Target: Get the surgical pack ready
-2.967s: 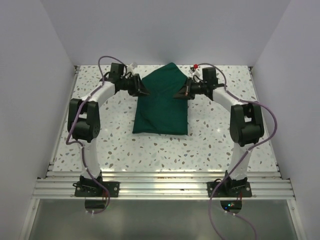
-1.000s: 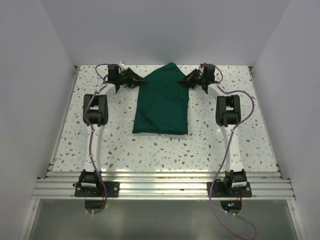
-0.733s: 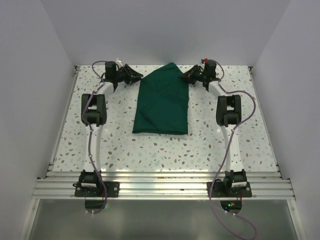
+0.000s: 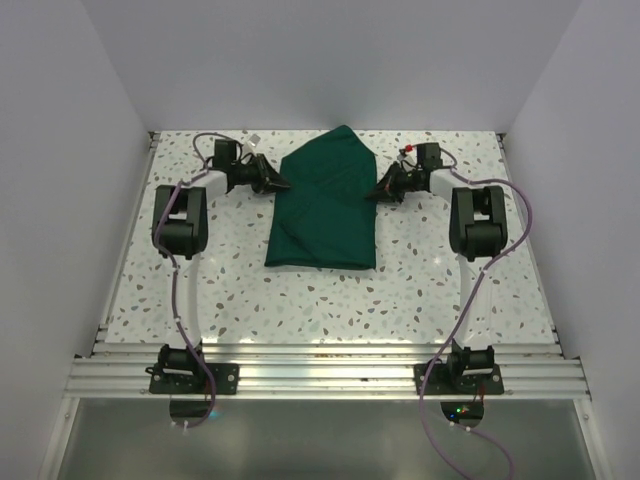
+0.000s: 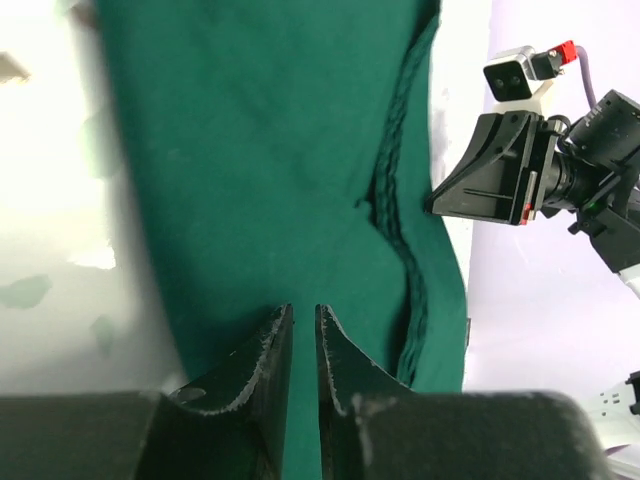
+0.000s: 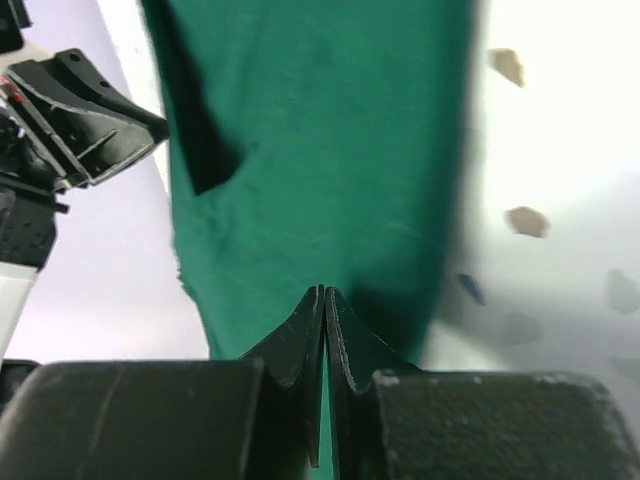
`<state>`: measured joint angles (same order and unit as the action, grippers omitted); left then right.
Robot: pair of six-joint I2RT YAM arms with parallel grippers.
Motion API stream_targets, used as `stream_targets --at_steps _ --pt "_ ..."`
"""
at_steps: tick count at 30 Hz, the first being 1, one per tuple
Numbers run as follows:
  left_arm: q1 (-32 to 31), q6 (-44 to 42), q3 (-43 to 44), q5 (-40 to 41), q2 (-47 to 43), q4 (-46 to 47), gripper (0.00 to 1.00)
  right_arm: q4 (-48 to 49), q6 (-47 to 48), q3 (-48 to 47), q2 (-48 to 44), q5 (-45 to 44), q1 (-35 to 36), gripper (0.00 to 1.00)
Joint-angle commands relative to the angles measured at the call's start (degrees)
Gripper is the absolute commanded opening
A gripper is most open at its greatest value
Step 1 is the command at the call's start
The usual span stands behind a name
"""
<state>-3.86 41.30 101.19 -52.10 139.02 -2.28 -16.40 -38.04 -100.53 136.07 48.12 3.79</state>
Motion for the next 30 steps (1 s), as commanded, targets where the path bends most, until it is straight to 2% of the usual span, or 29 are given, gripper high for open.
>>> stream_targets --at_steps 1,10,17,21,27,30 --pt "0.34 -2.63 -0.64 1.3 1.16 -4.39 0.18 0.5 1.65 0.6 1.12 1.01 0.16 0.05" --pt "0.78 -6.31 0.58 2.88 2.22 -12.73 0.14 -4.59 3.58 -3.44 4.03 -1.62 0.69 0.04" --pt "0.87 -7.55 4.99 1.3 -3.3 -12.75 0.25 -5.4 4.03 -5.03 -2.64 -0.4 0.78 0.04" --pt "0.87 -4.92 -1.23 -0.37 -6.92 -6.18 0.27 -4.34 3.33 -3.54 -5.02 1.01 0.69 0.04" --pt "0.69 -4.3 -9.59 -1.25 -7.36 -3.26 0.26 -4.78 4.47 0.42 -4.41 0.92 0.78 0.04" --pt "0.61 -5.17 -10.39 -1.17 -5.96 -4.92 0.25 -4.34 5.08 2.62 -3.01 0.14 1.13 0.04"
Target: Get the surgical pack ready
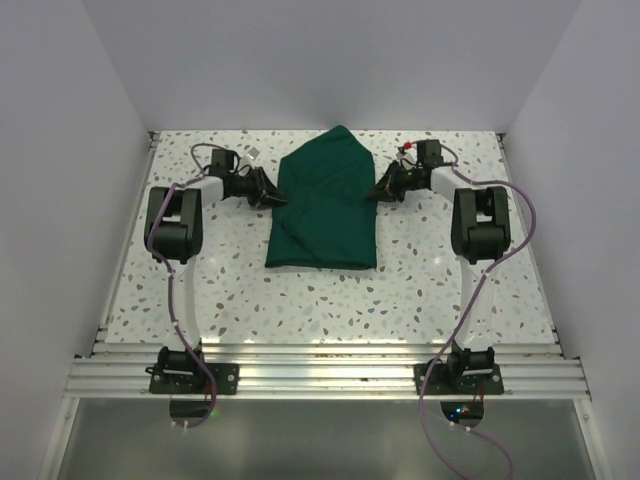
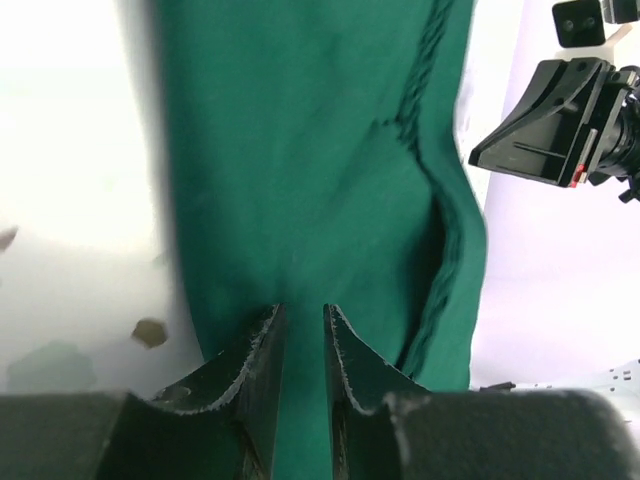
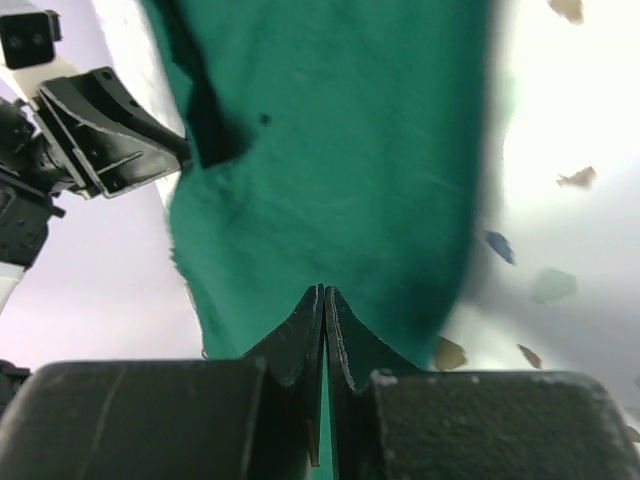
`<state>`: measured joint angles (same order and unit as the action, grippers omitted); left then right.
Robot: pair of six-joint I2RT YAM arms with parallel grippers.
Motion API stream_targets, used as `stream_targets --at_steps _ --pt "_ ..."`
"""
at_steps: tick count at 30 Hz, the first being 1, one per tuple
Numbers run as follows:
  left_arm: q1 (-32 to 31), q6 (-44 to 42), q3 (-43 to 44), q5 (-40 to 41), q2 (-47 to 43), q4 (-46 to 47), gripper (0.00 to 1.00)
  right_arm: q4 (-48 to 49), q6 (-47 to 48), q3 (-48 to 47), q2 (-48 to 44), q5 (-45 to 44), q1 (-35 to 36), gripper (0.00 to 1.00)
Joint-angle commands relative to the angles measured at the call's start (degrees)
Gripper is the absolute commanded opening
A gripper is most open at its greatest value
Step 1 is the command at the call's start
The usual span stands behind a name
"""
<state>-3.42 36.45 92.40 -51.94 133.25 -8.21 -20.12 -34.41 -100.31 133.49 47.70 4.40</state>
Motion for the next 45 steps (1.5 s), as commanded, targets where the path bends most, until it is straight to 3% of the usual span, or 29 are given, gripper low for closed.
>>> stream_targets --at_steps 1,8,16,23,30,34,45 --pt "0.17 -1.02 -1.52 -0.97 0.51 0.3 0.25 -0.71 1.63 2.66 0.18 0.55 0.52 0.04" --pt "0.52 -5.16 3.04 2.55 3.24 -8.49 0.24 -1.41 3.21 2.76 2.82 -2.0 0.78 0.04" --pt "1.22 -3.67 7.18 3.34 -0.36 -2.26 0.36 -3.7 2.68 -7.78 1.86 -2.96 0.78 0.1" --pt "2.37 0.02 16.21 7.81 3.14 4.07 0.45 -4.66 2.33 -17.8 4.05 -9.54 -0.36 0.42" --pt "2.37 2.04 19.31 13.53 7.36 9.79 0.54 -0.72 1.89 -21.76 9.06 -15.18 -0.36 0.65" --pt "2.1 2.31 20.54 16.25 10.18 11.19 0.54 -2.2 1.81 -28.16 15.02 -15.97 -0.36 0.66" --pt "0.08 3.8 25.19 17.05 17.82 10.49 0.54 -1.15 1.37 -34.33 22.42 -16.68 0.25 0.64"
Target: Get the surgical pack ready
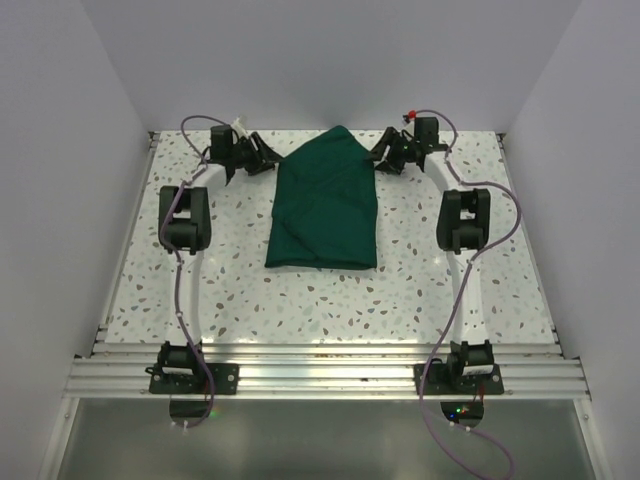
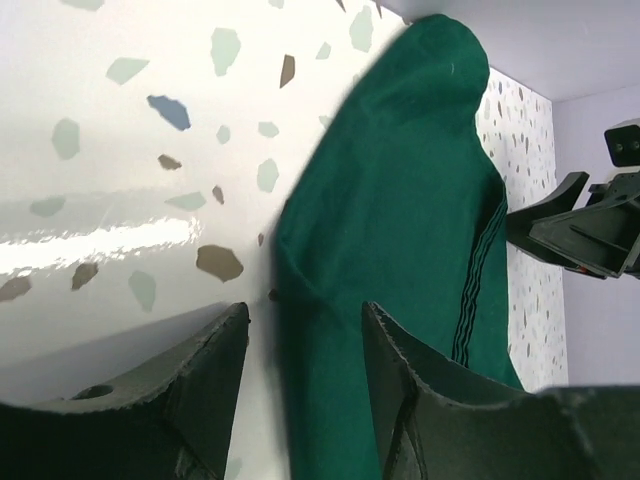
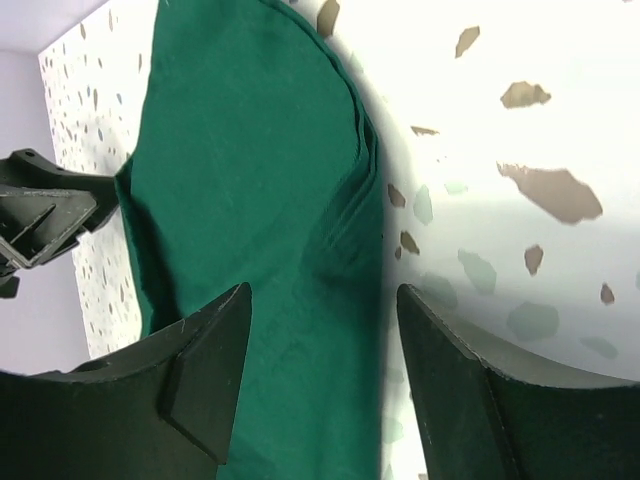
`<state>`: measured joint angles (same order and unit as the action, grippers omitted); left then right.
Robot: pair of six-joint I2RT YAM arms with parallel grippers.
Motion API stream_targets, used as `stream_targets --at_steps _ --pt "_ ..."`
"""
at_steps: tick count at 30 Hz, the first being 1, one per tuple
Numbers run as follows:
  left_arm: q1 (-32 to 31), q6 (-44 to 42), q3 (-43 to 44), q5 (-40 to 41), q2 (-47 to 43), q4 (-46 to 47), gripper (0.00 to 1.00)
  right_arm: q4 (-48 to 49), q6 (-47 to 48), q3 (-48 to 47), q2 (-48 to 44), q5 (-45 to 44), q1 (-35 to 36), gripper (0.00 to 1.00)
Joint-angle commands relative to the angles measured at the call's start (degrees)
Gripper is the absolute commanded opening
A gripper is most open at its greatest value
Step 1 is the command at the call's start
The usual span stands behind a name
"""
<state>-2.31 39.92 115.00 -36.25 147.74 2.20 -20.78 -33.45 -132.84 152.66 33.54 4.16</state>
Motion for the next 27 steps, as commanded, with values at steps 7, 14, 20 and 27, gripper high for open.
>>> stream_targets --at_steps 7,14,20,27 --pt "-1.74 2.26 5.23 0.13 6.33 0.61 0.51 -0.58 -1.26 -6.9 7.65 -2.86 1.9 0.61" --pt "-2.0 4.28 8.48 -3.47 8.88 1.4 0.29 0.65 -3.81 -8.23 9.32 -2.6 2.43 0.47" --pt "-1.56 7.89 12.52 -5.76 8.0 2.46 0.0 3.63 -9.6 -13.24 9.77 1.26 2.52 0.03" --pt "-1.21 7.54 9.64 -6.55 -1.64 0.8 0.0 6.27 -12.87 -8.5 1.18 5.04 2.6 0.0"
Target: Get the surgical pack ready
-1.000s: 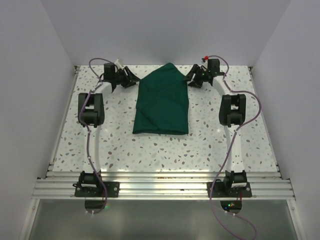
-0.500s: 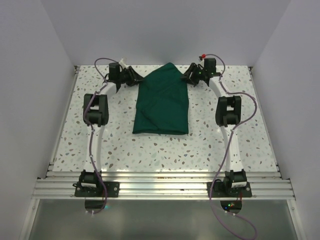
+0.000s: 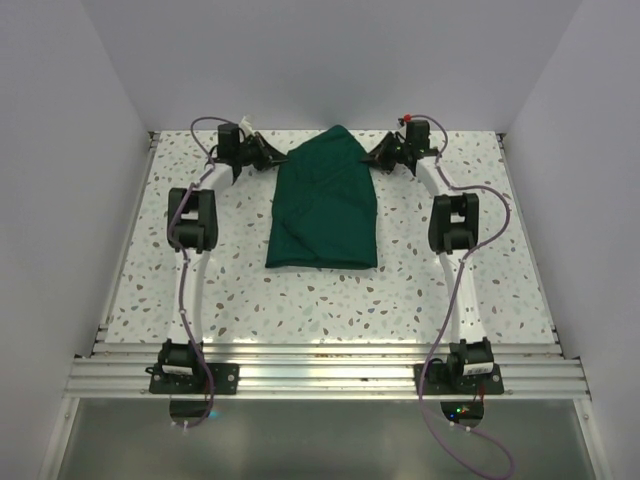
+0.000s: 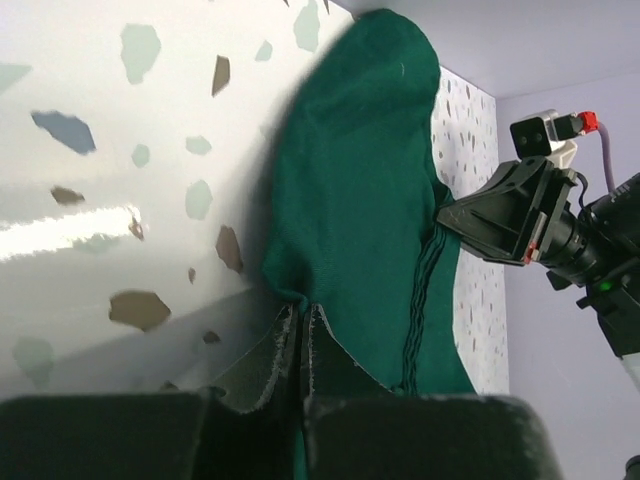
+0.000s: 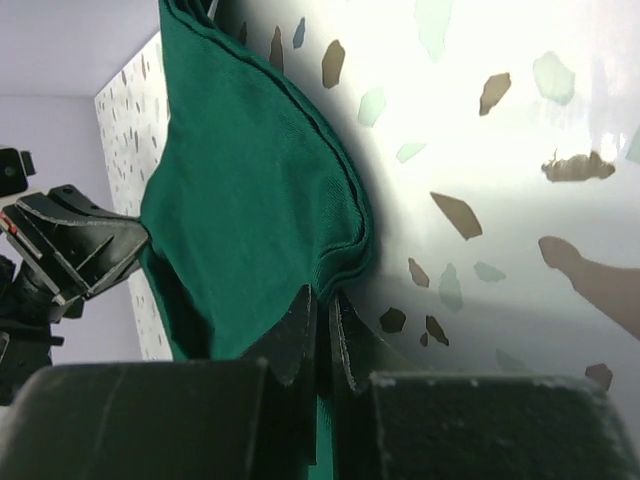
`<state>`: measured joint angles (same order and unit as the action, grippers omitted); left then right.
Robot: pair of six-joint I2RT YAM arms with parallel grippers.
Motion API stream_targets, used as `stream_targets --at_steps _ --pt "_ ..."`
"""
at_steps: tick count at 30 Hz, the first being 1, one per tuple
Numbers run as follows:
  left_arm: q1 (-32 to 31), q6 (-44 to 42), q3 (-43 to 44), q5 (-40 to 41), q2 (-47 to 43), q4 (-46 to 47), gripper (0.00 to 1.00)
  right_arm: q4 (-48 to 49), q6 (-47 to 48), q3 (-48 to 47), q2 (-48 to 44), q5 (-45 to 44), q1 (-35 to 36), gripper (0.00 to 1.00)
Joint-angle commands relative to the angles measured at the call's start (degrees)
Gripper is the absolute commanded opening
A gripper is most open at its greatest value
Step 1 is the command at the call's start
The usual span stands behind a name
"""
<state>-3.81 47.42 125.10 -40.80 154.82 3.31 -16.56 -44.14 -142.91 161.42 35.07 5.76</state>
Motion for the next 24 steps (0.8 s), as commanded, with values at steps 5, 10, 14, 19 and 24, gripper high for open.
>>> stream_targets --at_steps 5,10,14,19,24 --pt "0.21 -4.33 -11.7 -2.98 -19.18 -2.43 0.0 -3.47 -0.16 7.46 -15.34 6.66 0.92 0.0" --pt "0.21 -10.41 -18.57 -2.8 -25.53 -10.15 0.0 -10.42 4.76 14.75 -24.55 6.33 1.01 0.0" --pt "0.21 -13.4 -23.22 -3.06 -30.7 -13.06 0.0 -13.22 5.29 20.56 -29.76 7.55 1.01 0.0" --pt "0.21 -16.83 -31.4 -2.62 -37.22 -14.38 0.0 -15.26 7.93 29.35 -36.96 8.26 1.1 0.0" --pt "0.21 -19.11 -37.89 -2.71 -43.02 -15.87 0.0 -19.3 11.53 36.54 -42.75 8.44 1.18 0.0"
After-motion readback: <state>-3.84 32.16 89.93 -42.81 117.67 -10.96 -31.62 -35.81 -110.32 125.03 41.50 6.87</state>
